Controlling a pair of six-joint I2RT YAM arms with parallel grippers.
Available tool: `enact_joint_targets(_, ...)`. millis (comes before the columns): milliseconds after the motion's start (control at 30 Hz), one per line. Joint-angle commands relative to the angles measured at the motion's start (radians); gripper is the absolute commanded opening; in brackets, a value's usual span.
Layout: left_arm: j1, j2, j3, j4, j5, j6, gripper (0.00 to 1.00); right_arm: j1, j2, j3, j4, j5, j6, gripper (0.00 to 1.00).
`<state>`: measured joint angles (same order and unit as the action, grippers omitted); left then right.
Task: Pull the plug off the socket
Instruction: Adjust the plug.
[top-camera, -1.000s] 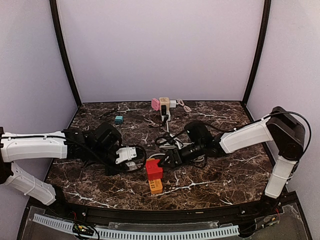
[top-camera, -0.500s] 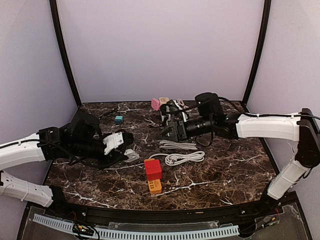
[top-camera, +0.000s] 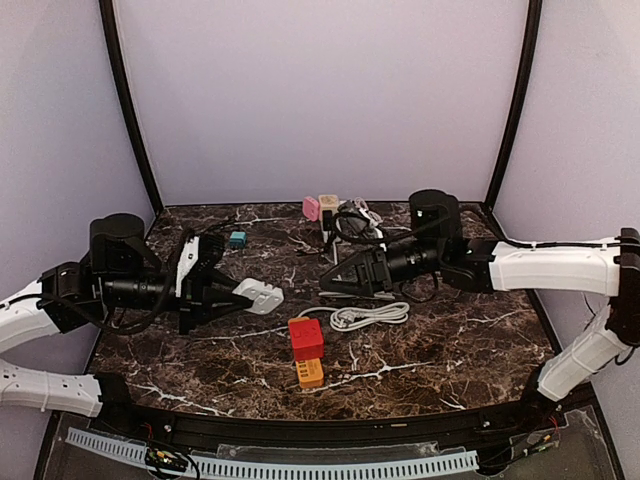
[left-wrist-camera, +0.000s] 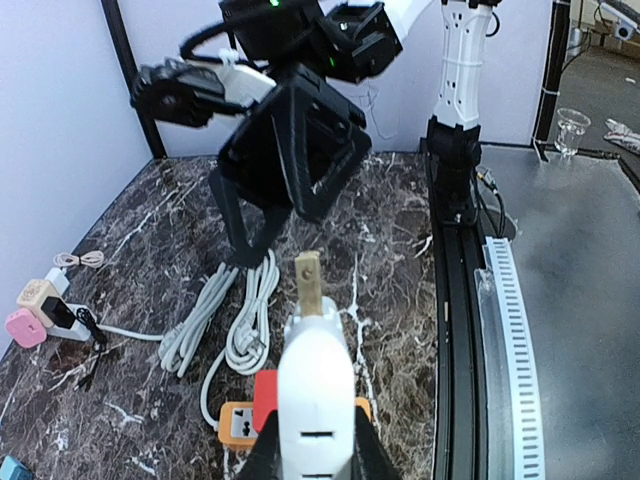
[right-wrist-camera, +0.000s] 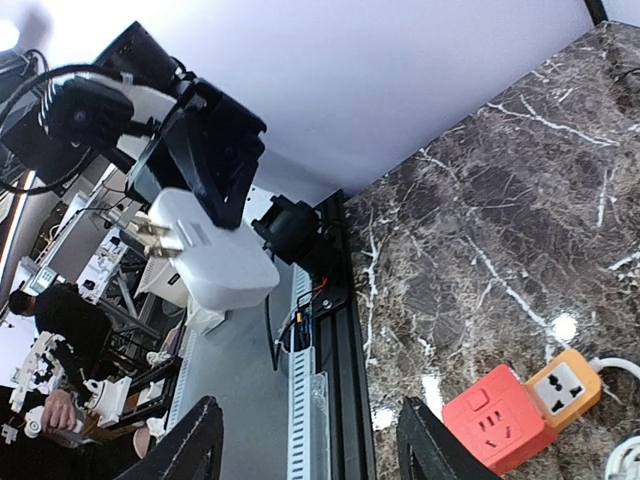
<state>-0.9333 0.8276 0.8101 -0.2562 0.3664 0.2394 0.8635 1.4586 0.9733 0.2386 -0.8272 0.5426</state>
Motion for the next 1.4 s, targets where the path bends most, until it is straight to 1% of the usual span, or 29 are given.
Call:
enact_joint_targets(0,0.000,0.004,0.000,0.091,0.043,-0.089,0.01,0.042,-0.021,-0.060,0.195,-0.081,0.033,0.57)
enact_joint_targets(67,0.000,0.028,0.012,0.089,0.059,-0.101,0.02,0.067,-0.021,-0.053,0.213,-0.090,0.010,0.55)
enact_joint_targets(200,0.000,0.067,0.026,0.090,0.097,-0.115,0.02,0.117,-0.020,-0.014,0.132,-0.056,-0.121,0.50)
enact_joint_targets(300,0.000,0.083,0.029,0.113,0.131,-0.128,0.02,0.136,-0.022,-0.012,0.115,-0.042,-0.168,0.48)
enact_joint_targets(633,-0.001,0.136,0.039,0.156,0.198,-0.168,0.03,0.185,-0.004,0.035,0.056,-0.001,-0.238,0.47)
enact_joint_targets(800,0.000,0.158,0.049,0.163,0.202,-0.182,0.03,0.190,-0.001,0.053,0.038,0.009,-0.250,0.44)
enact_joint_targets(1067,0.000,0.214,0.072,0.157,0.223,-0.231,0.06,0.200,-0.019,0.066,-0.009,0.074,-0.298,0.41)
enact_joint_targets(1100,-0.001,0.240,0.084,0.148,0.235,-0.235,0.06,0.205,-0.020,0.076,-0.029,0.083,-0.316,0.39)
enact_joint_targets(1267,-0.001,0.266,0.099,0.147,0.249,-0.271,0.06,0.212,-0.015,0.089,-0.053,0.089,-0.334,0.31)
enact_joint_targets(1367,0.000,0.262,0.099,0.150,0.246,-0.275,0.06,0.212,-0.018,0.087,-0.059,0.085,-0.334,0.29)
